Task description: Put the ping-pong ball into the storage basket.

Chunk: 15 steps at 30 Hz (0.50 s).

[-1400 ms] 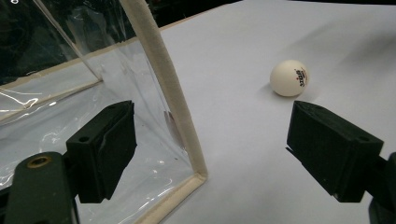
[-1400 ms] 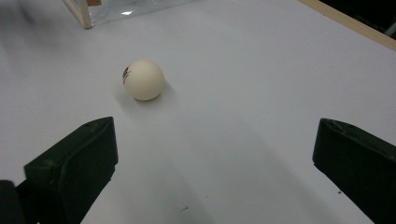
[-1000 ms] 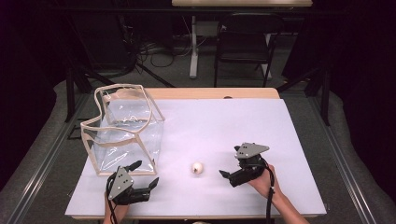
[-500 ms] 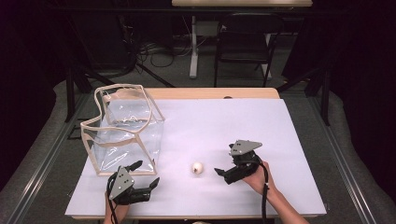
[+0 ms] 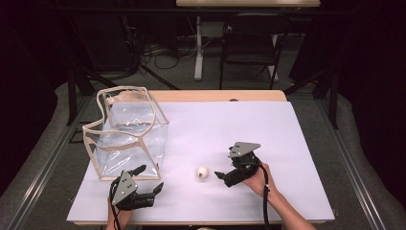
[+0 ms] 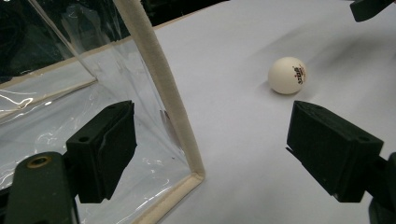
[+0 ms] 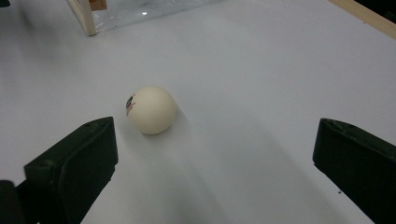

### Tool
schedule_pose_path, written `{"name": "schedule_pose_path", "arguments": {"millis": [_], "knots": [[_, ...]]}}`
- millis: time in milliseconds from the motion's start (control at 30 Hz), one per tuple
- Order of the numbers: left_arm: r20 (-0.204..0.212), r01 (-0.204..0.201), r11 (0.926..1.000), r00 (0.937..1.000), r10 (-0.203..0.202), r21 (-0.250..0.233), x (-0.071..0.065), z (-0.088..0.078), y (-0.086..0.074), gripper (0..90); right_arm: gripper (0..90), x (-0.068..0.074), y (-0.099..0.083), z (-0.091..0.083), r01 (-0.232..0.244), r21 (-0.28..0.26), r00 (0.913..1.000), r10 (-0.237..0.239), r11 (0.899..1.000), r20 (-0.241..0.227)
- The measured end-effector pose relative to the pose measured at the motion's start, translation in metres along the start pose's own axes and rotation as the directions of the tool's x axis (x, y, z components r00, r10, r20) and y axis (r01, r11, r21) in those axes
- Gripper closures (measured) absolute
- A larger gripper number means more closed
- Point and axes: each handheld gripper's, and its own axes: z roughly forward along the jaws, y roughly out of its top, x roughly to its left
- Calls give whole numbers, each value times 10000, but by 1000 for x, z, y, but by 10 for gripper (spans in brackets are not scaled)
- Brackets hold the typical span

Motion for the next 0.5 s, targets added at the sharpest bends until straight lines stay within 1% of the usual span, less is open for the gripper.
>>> {"name": "schedule_pose_path", "arguments": {"millis": [300, 500], "knots": [[5, -41, 10000, 10000, 41, 29, 0, 0, 0, 161, 0, 6, 4, 14, 210, 141, 9993, -205, 9997, -300], [25, -33, 10000, 10000, 33, 21, 0, 0, 0, 161, 0, 9, 5, 19, 277, 201, 9990, -269, 9994, -368]]}}
